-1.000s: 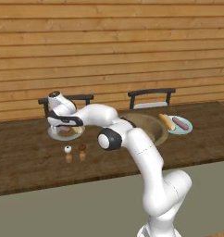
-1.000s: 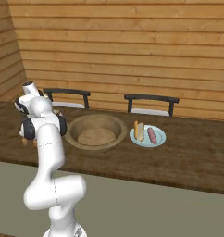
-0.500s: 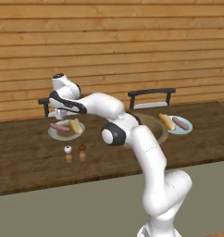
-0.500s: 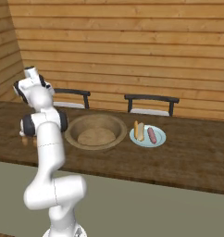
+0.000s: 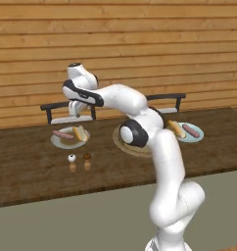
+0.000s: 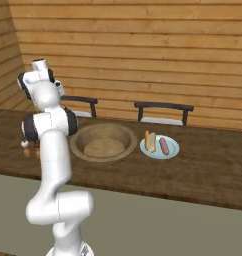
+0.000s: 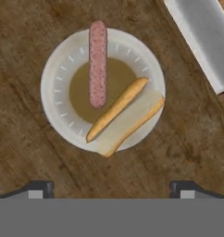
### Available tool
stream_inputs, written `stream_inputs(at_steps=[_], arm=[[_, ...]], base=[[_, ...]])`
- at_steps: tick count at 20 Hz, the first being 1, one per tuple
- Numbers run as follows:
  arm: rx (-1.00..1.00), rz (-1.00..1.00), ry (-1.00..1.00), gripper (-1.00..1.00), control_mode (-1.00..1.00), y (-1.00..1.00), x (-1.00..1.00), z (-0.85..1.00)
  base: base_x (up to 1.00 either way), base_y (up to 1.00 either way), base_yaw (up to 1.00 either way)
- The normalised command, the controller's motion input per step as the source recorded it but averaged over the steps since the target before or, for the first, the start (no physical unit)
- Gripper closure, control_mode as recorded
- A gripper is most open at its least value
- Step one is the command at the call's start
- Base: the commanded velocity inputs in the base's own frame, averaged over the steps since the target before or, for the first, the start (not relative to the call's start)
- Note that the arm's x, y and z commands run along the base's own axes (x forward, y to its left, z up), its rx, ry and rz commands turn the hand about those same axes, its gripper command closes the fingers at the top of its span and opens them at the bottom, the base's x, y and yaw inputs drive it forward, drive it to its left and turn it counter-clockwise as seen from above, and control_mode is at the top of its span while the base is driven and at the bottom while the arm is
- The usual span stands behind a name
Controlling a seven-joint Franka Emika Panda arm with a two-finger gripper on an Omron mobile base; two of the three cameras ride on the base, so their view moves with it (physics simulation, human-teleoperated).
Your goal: Place one bun and one sausage from the bowl on each plate.
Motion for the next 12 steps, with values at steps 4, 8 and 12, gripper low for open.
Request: stream_inputs(at_steps=[4, 8, 12], arm=[[0.16, 0.00, -0.03, -1.00, -1.00, -0.80, -0.51, 0.00], [0.16, 0.01, -0.11, -1.00, -1.00, -0.56, -0.53, 0.18], [0.01, 0.00, -0.07, -1.00, -1.00, -0.60, -0.61, 0.60]], base=[[0.00, 0.00, 0.00], [0.00, 0.00, 0.00], [0.00, 0.00, 0.00]])
